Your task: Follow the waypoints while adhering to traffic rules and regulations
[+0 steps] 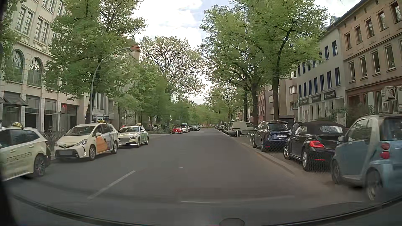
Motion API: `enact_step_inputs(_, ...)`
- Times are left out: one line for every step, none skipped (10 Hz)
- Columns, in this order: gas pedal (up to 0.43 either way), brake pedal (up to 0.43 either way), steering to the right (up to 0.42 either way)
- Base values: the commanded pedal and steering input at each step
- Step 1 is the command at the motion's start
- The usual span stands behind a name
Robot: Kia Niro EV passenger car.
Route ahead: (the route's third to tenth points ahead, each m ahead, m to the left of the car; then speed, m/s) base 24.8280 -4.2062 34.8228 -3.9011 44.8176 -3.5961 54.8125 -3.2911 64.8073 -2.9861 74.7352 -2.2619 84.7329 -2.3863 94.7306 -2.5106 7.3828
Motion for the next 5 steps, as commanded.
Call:
enact_step_inputs(0.311, 0.018, 0.006)
enact_step_inputs(0.311, 0.012, 0.006)
enact_step_inputs(0.319, 0.018, 0.006)
enact_step_inputs(0.319, 0.018, 0.006)
enact_step_inputs(0.319, 0.018, 0.006)
